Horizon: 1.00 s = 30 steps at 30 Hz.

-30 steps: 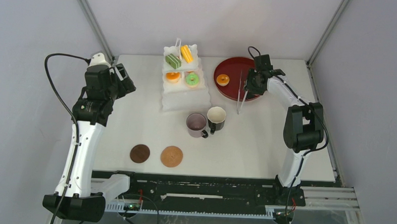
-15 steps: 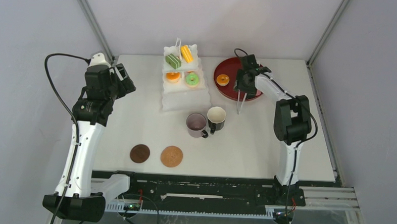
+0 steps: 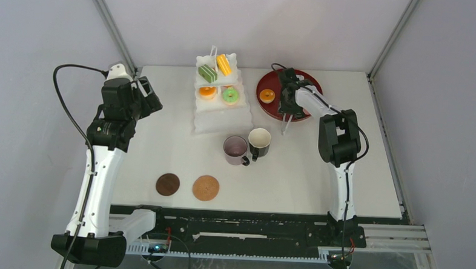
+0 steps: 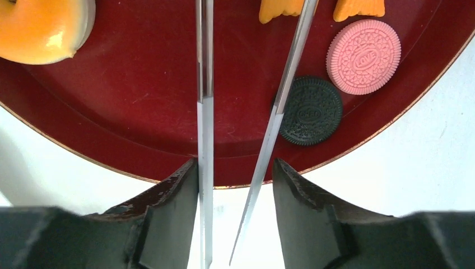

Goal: Serve the afternoon tea

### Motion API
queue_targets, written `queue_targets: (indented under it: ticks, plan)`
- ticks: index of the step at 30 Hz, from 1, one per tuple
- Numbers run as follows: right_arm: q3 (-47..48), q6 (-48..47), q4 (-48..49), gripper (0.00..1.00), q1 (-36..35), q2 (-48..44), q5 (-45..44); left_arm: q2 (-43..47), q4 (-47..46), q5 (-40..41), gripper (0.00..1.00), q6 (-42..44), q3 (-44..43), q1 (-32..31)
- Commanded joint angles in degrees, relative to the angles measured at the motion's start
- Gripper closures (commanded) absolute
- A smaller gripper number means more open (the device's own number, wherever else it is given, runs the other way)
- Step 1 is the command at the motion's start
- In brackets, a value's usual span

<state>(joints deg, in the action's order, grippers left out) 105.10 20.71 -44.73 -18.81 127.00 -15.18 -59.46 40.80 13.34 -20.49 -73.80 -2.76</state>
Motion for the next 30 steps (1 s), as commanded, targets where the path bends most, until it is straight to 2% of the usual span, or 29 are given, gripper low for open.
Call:
queue_targets:
  ticks: [1,6,12,23,27,30]
  plan:
    - [1.75,0.1,0.44,0.47,-0.26,-0.99,-1.59,1.52,-2.48,0.72,0.18,1.2,1.55,-0.13]
    - [0.04,0.83,1.18,0.58,-0.18,-2.85,-1.75,1.78,-2.48,0.67,0.18,1.2,1.65,-0.09]
    - [-5.73,2.36,5.56,0.74,0.62,-10.29,-0.03,2.09,-2.13,0.81,0.18,1.33,1.35,-0.1]
    - [-13.08,1.68,7.74,0.81,0.88,-21.02,0.97,3.08,-1.9,0.13,0.18,1.07,1.21,-0.13]
    - [-20.65,2.64,9.1,0.82,1.01,-28.44,1.04,3.68,-1.73,-0.27,0.18,1.07,1.14,-0.08]
    - [-29.75,4.52,10.43,0.82,1.82,-36.11,0.71,3.96,-1.68,-0.84,0.18,1.0,1.17,-0.12]
